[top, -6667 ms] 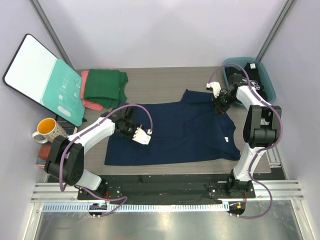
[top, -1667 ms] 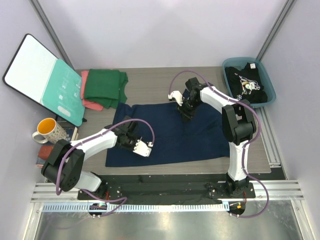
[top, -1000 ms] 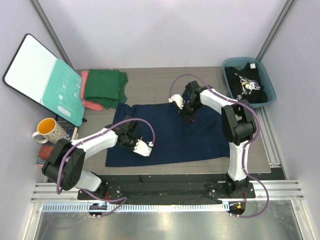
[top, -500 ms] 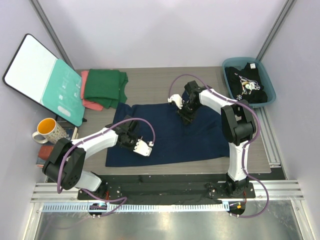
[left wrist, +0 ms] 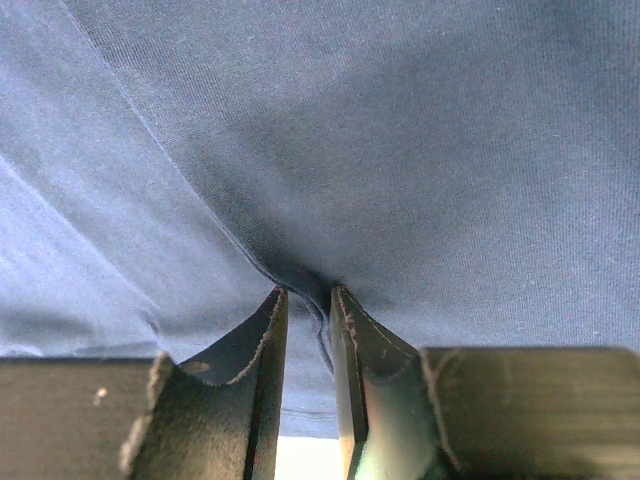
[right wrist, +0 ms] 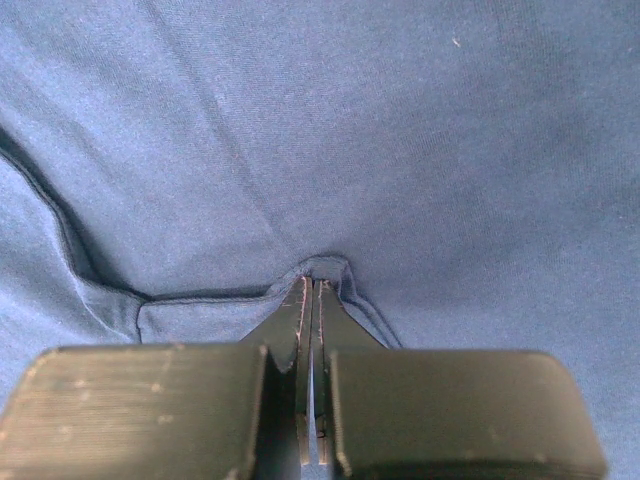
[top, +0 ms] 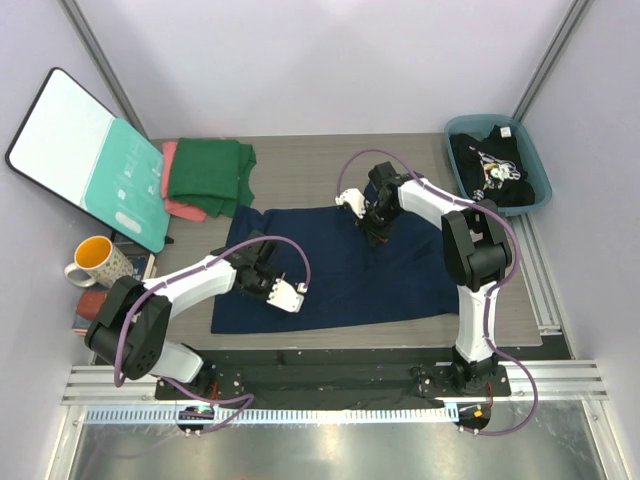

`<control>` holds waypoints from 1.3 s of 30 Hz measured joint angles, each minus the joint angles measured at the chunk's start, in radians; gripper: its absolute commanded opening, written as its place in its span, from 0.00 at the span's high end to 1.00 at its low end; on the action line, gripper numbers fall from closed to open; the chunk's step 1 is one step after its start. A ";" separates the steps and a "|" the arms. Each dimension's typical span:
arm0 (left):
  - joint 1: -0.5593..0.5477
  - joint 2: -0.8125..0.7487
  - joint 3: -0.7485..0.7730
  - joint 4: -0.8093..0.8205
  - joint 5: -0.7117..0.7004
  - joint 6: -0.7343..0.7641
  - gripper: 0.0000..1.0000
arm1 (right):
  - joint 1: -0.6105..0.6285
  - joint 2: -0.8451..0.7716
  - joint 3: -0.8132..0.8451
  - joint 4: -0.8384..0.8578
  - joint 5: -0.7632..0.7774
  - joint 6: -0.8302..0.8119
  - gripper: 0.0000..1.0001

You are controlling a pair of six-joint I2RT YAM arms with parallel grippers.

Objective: Fold and stack the t-shirts
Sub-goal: Fold the flattened tshirt in 1/3 of the way

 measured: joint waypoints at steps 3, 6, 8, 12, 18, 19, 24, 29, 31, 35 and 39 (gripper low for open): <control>0.000 0.000 0.000 0.000 0.000 0.000 0.75 | 0.000 -0.006 0.000 0.000 0.008 -0.001 0.99; 0.000 0.000 0.000 0.000 0.000 0.000 0.75 | 0.001 -0.016 0.003 -0.003 0.013 -0.005 0.99; 0.000 0.000 0.000 0.000 0.001 0.000 0.75 | 0.002 -0.023 0.010 -0.007 0.013 -0.006 0.99; 0.000 0.001 0.000 0.000 0.001 0.000 0.75 | 0.002 -0.033 0.036 -0.014 0.014 -0.008 0.99; 0.000 0.005 0.003 0.002 0.004 0.001 0.75 | 0.006 -0.035 0.066 -0.016 0.013 -0.008 0.99; 0.000 0.005 0.003 0.002 0.004 0.001 0.75 | 0.007 -0.035 0.069 -0.016 0.012 -0.008 0.99; 0.000 0.010 0.008 0.002 0.005 0.002 0.75 | 0.019 -0.035 0.072 -0.016 0.009 -0.009 0.99; 0.000 0.016 0.014 0.000 0.006 0.001 0.75 | 0.037 -0.035 0.072 -0.016 0.009 -0.020 0.99; 0.000 0.016 0.014 0.000 0.006 0.002 0.75 | 0.042 -0.035 0.072 -0.016 0.009 -0.026 0.96; 0.000 0.016 0.014 0.000 0.006 0.002 0.75 | 0.046 -0.035 0.072 -0.015 0.016 -0.032 0.61; 0.000 0.016 0.014 0.000 0.006 0.001 0.74 | 0.047 -0.037 0.068 0.003 0.040 -0.033 0.48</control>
